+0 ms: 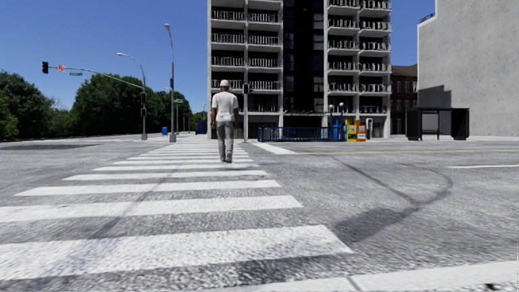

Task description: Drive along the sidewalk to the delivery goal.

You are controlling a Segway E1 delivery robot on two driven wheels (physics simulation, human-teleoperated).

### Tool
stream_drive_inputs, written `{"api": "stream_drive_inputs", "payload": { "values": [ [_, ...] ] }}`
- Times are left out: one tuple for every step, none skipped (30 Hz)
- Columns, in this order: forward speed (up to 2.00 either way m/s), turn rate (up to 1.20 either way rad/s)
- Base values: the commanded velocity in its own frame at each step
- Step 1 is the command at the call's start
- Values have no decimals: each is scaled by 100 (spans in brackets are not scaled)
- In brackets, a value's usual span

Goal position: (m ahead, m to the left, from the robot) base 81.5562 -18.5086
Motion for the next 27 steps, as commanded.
{"api": "stream_drive_inputs", "payload": {
  "values": [
    [200, 0],
    [200, 0],
    [200, 0],
    [200, 0],
    [200, 0],
    [200, 0],
    [200, 0],
    [200, 0],
    [200, 13],
    [200, 36],
    [200, 36],
    [200, 70],
    [200, 92],
    [200, 105],
    [200, 109],
    [200, 110],
    [200, 110],
    [200, 111],
    [200, 111],
    [200, 73],
    [200, 29],
    [200, 20],
    [200, 18],
    [200, 18],
    [200, 14],
    [200, 4],
    [200, 0]
  ]
}}
